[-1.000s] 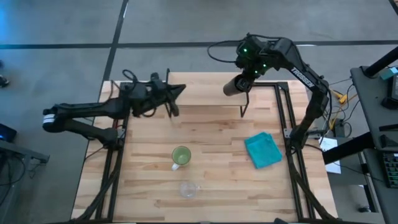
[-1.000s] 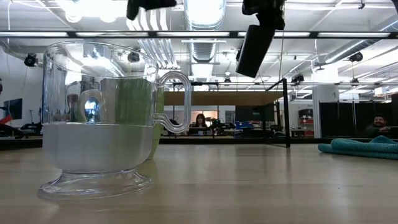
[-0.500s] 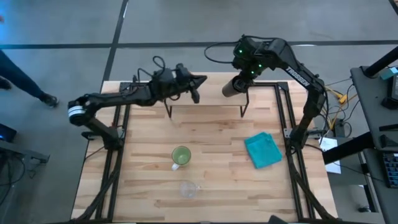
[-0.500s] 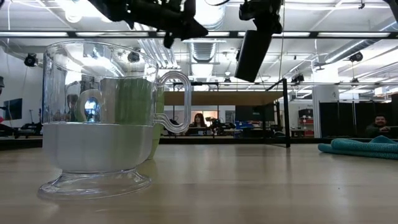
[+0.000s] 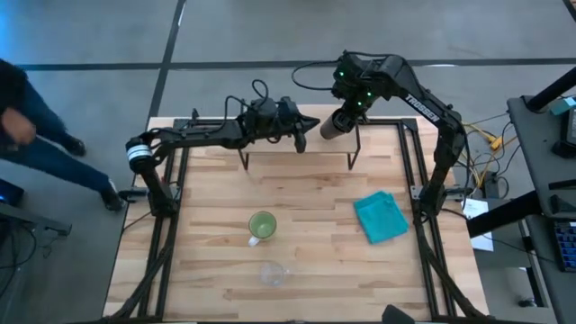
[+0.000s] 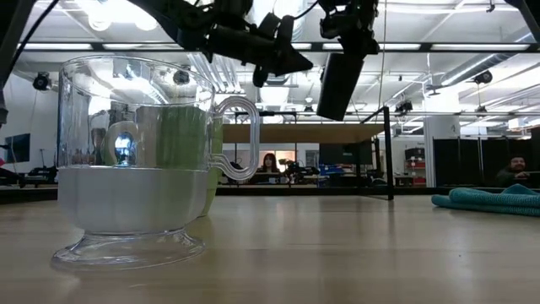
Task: Stack small to large cups/mugs on shelf
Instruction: Put the black cup on the shelf
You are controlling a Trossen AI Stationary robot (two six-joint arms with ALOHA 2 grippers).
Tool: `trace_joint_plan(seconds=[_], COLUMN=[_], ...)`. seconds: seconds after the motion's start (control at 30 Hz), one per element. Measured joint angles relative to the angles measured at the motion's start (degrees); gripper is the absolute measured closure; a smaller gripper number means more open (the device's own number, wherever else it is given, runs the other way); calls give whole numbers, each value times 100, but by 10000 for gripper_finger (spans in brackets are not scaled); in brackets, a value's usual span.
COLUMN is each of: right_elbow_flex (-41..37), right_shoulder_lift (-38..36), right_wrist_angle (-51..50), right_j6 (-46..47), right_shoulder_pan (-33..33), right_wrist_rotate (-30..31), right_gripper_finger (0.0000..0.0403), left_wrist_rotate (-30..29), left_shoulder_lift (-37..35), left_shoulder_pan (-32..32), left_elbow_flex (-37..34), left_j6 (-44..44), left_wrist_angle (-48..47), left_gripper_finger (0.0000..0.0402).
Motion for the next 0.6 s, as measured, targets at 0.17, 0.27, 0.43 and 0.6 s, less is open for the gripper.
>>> trace_joint_plan(seconds=[0.17, 0.27, 0.43, 0.6], right_elbow_flex=[0, 0, 0, 0], right_shoulder_lift=[0, 0, 0, 0], right_wrist_angle=[16, 62, 92, 96], right_j6=[71, 62, 107, 107], right_shoulder_pan=[-25, -49, -65, -64], right_wrist_rotate=[0, 0, 0, 0], right_gripper_finger=[394, 394, 394, 394], left_wrist_rotate=[-9, -3, 1, -1], left_shoulder_lift=[241, 347, 559, 706], left_shoulder_pan=[85, 82, 81, 115], left_elbow_flex=[4, 4, 4, 4], left_j6=[-9, -9, -16, -78], left_wrist_angle=[-2, 8, 1, 6], left_gripper_finger=[402, 402, 402, 402])
